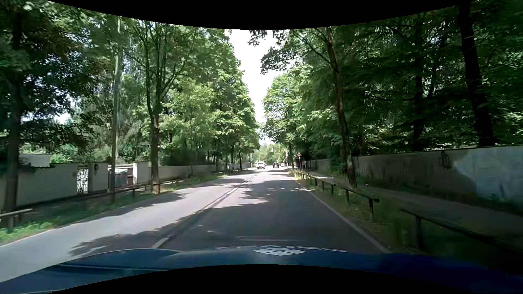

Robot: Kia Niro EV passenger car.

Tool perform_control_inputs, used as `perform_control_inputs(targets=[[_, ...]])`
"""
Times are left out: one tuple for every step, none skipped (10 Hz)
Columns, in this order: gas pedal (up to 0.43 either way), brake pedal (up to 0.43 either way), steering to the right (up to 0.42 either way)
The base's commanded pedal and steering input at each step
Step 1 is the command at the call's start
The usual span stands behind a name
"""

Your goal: Follow the waypoints while adhering to traffic rules and regulations

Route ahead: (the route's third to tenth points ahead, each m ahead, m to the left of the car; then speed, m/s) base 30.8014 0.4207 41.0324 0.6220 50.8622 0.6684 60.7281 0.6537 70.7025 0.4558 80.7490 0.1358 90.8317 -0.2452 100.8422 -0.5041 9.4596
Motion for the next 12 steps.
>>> perform_control_inputs(targets=[[0.138,0.000,-0.003],[0.138,0.000,-0.002],[0.138,0.000,-0.003],[0.138,0.000,-0.002],[0.130,0.000,-0.002],[0.130,0.000,-0.001],[0.130,0.000,-0.001],[0.130,0.000,-0.001],[0.130,0.000,-0.001],[0.130,0.000,-0.001],[0.130,0.000,-0.001],[0.138,0.000,-0.001]])
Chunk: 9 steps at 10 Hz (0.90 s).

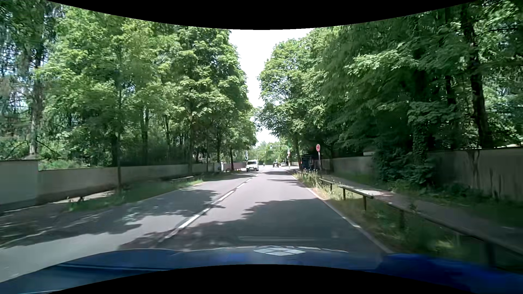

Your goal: Follow the waypoints while adhering to traffic rules and regulations

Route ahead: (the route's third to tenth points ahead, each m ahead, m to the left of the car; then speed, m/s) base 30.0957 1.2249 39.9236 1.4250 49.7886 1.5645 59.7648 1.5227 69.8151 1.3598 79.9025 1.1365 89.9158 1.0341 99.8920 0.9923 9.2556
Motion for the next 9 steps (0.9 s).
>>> perform_control_inputs(targets=[[0.138,0.000,-0.001],[0.138,0.000,0.000],[0.138,0.000,0.000],[0.138,0.000,-0.001],[0.138,0.000,-0.001],[0.138,0.000,-0.001],[0.138,0.000,-0.001],[0.138,0.000,0.000],[0.138,0.000,0.000]])
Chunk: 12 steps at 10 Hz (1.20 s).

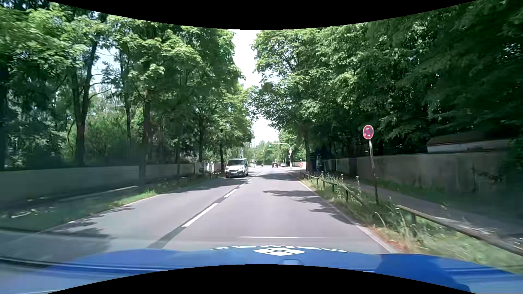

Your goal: Follow the waypoints while adhering to traffic rules and regulations

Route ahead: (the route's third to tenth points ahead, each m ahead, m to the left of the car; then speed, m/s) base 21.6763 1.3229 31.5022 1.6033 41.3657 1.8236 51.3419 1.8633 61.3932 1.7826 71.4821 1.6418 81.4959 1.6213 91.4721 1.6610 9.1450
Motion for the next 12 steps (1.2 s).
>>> perform_control_inputs(targets=[[0.138,0.000,0.000],[0.138,0.000,0.000],[0.150,0.000,0.000],[0.150,0.000,0.000],[0.150,0.000,0.000],[0.150,0.000,0.000],[0.157,0.000,0.000],[0.157,0.000,0.000],[0.157,0.000,0.000],[0.157,0.000,0.000],[0.157,0.000,0.000],[0.157,0.000,0.000]])
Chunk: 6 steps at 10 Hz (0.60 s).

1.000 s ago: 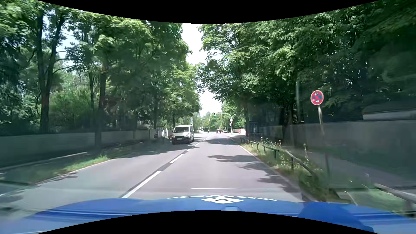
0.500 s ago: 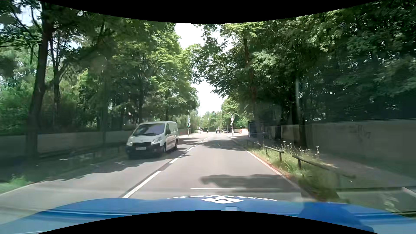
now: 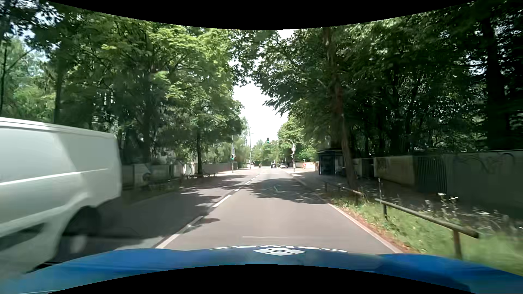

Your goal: Follow the waypoints while adhering to traffic rules and regulations

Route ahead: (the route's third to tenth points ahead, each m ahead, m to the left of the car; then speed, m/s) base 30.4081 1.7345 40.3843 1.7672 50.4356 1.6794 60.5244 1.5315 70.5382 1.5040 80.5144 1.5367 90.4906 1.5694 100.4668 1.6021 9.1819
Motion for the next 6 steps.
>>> perform_control_inputs(targets=[[0.157,0.000,0.000],[0.157,0.000,0.000],[0.157,0.000,0.000],[0.157,0.000,0.000],[0.157,0.000,0.000],[0.157,0.000,0.000]])
